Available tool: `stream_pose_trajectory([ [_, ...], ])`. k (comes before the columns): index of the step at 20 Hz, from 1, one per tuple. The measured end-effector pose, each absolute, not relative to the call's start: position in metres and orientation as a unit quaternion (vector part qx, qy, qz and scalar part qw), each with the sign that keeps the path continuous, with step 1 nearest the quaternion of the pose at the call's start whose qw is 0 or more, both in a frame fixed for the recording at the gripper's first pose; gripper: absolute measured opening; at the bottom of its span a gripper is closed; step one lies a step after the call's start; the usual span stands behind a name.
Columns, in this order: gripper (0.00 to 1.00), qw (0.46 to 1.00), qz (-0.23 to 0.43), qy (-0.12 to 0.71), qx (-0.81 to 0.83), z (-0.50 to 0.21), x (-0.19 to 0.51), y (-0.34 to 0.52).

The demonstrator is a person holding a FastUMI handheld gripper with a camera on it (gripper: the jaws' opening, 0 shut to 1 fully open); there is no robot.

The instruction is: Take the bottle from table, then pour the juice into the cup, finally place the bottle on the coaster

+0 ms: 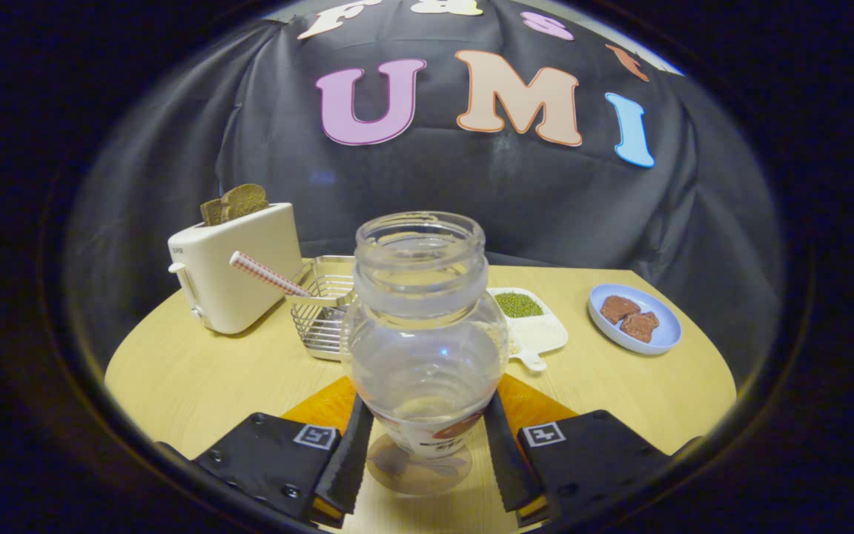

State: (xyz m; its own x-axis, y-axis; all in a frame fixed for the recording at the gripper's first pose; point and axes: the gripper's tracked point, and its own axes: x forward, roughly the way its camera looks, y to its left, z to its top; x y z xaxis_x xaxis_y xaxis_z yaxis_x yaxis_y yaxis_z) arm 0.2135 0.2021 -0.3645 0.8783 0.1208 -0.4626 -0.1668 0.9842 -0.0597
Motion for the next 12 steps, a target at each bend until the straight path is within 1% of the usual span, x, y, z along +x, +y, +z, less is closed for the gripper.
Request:
stream_pose_trajectory([
  [12,0.76,0.965,0.083,0.243,-0.056,-0.3642,0.2067,0.1973],
])
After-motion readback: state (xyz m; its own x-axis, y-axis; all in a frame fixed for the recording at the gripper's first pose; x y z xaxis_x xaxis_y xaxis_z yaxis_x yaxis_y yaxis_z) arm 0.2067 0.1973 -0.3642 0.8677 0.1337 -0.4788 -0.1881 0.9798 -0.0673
